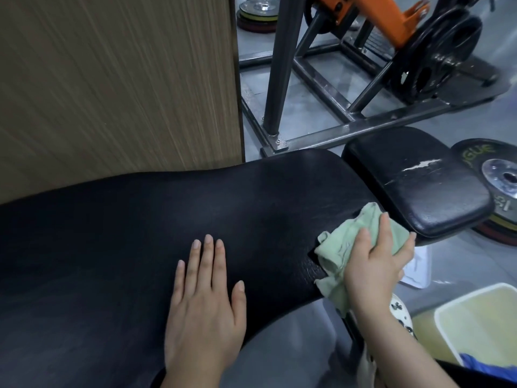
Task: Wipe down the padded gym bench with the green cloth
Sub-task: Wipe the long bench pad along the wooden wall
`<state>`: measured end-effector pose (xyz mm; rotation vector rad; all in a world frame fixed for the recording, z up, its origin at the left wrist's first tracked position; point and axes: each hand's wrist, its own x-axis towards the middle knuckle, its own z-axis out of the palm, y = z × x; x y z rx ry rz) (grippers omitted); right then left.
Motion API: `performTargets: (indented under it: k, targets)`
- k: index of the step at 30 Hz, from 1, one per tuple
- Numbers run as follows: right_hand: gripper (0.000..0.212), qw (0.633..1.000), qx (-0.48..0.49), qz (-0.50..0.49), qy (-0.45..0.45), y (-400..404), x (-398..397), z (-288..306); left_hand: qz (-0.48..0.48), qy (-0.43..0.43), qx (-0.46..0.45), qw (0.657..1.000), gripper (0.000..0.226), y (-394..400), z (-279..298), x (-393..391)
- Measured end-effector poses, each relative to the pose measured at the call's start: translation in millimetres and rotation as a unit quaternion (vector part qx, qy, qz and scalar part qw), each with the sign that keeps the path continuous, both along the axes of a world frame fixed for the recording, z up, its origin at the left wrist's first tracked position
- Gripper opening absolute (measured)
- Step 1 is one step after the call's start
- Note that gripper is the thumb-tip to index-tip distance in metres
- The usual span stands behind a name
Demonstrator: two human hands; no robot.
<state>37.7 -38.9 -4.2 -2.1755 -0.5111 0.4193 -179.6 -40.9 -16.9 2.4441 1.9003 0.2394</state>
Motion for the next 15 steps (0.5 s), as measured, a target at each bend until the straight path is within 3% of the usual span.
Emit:
performTargets:
  k: [6,11,15]
  targets:
    - [0.051,0.995,0.054,-0.073,0.049,-1,-54,-3,0.004,-0.003,0.013,1.000,0.062,0,-2,0]
    - [0.058,0.992,0.080,-0.052,0.081,-11,-125,-11,0.000,-0.013,0.013,1.000,0.058,1,-1,0]
    - [0.060,0.990,0.093,-0.030,0.101,-15,-127,-10,-0.003,-0.025,0.011,1.000,0.057,2,0,-1]
